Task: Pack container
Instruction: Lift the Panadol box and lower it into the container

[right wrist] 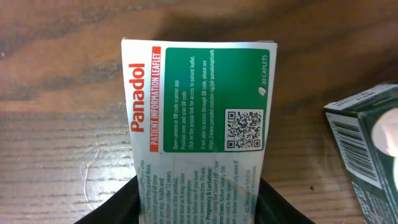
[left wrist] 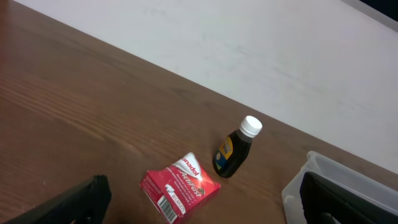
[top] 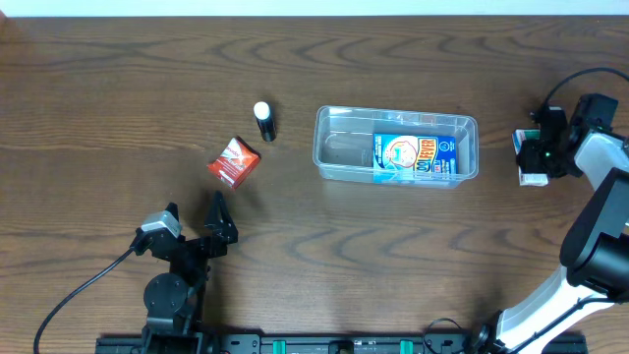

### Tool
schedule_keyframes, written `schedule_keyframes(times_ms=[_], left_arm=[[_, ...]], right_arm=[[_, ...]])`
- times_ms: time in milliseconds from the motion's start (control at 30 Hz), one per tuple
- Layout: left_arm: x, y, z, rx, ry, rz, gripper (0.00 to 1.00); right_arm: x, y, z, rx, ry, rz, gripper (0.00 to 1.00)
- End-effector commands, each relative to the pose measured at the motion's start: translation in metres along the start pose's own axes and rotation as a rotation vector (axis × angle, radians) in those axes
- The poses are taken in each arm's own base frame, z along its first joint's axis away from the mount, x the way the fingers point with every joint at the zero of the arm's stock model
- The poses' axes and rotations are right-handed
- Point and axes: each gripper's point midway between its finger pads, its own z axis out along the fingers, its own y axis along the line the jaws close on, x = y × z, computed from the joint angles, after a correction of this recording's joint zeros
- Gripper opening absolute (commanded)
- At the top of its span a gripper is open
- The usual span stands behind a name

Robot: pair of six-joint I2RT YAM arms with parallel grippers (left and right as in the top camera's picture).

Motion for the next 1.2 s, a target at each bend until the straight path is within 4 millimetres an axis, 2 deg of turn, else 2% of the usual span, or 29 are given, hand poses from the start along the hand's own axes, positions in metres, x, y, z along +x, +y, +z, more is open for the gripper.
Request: schedule_keyframes(times_ms=[0,167,300,400,500,567,633,700,767,867,1000,1167], left_arm=[[0.013,0.013,0.001,-0.05,0.031,0.022,0.98],[0.013,0.013,0.001,-0.05,0.031,0.022,0.98],[0.013,0.013,0.001,-0.05,0.031,0.022,0.98],[0.013,0.013,0.001,-0.05,0.031,0.022,0.98],[0.013,0.013,0.001,-0.05,0.031,0.022,0.98],[0.013,0.013,0.001,-0.05,0.031,0.022,0.98],[0.013,0.013,0.001,-0.05,0.031,0.022,0.98],[0.013,0.013,0.001,-0.05,0.031,0.022,0.98],[0.013,0.013,0.001,-0.05,0.031,0.022,0.98],[0.013,0.013,0.001,-0.05,0.031,0.022,0.98],[0.013,0.013,0.001,-0.05,0.031,0.022,0.98],[0.013,0.013,0.001,-0.05,0.031,0.022,0.98]], right_arm=[[-0.027,-0.003,-0.022,0.017,-0.075,0.048,0.44],[-0.07,0.007,-0.076,0.041,-0.189,-0.003,0.4],[-0.102,0.034,-0.131,0.042,-0.287,-0.076,0.4],[-0.116,0.065,-0.166,0.026,-0.345,-0.142,0.4],[-0.122,0.105,-0.194,-0.004,-0.396,-0.232,0.38],[-0.121,0.14,-0.208,-0.045,-0.422,-0.324,0.38],[-0.114,0.176,-0.215,-0.091,-0.425,-0.456,0.39],[-0.102,0.202,-0.215,-0.117,-0.403,-0.571,0.4],[-0.088,0.226,-0.212,-0.143,-0.367,-0.696,0.42],[-0.065,0.251,-0.203,-0.178,-0.304,-0.849,0.43],[-0.034,0.266,-0.187,-0.212,-0.219,-1.049,0.46],[-0.015,0.266,-0.169,-0.23,-0.163,-1.147,0.49]])
